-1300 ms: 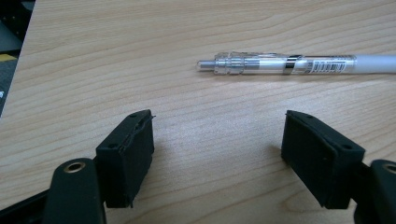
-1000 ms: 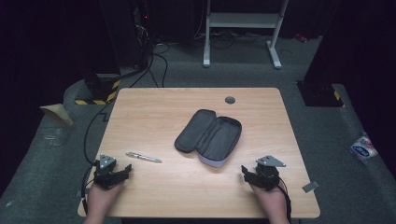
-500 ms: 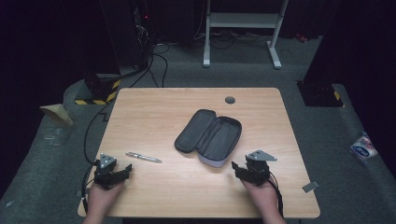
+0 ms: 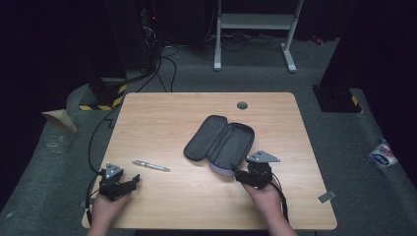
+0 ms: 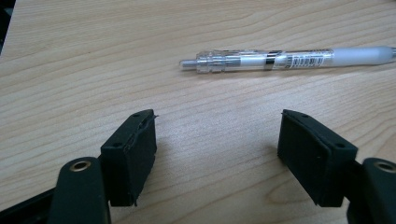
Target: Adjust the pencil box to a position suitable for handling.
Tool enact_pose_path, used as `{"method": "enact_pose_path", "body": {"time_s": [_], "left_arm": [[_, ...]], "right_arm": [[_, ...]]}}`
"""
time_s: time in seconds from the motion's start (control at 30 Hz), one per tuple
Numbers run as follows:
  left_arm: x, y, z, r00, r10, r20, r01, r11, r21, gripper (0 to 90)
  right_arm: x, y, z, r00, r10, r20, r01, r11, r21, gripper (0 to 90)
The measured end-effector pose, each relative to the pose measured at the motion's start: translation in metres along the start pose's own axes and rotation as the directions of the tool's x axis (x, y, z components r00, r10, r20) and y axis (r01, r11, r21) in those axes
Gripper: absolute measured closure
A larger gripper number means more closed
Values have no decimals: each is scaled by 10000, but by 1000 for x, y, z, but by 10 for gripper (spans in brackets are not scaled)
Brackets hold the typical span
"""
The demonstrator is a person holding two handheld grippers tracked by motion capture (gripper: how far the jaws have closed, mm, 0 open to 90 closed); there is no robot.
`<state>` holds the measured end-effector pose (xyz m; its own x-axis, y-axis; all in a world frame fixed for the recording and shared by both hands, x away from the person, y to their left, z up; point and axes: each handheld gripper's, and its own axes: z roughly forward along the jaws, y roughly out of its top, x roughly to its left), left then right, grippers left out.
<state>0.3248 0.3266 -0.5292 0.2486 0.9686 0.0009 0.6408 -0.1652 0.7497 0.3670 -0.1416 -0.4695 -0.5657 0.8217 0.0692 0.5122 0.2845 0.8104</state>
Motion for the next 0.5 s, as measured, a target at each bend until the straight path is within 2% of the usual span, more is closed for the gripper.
{"method": "enact_pose_path", "body": {"time_s": [0.23, 0.43, 0.5], "left_arm": [[0, 1, 2, 10000, -7, 43, 7, 10000, 12, 281], [0, 1, 1, 9999, 70, 82, -70, 10000, 23, 280], [0, 1, 1, 10000, 16, 83, -15, 10000, -12, 280]], "right_arm": [[11, 6, 13, 9989, -327, -328, 335, 9992, 226, 374], [19, 6, 20, 9975, -420, -575, 444, 9982, 404, 427], [23, 4, 24, 9963, -597, -618, 631, 9964, 560, 477]]}}
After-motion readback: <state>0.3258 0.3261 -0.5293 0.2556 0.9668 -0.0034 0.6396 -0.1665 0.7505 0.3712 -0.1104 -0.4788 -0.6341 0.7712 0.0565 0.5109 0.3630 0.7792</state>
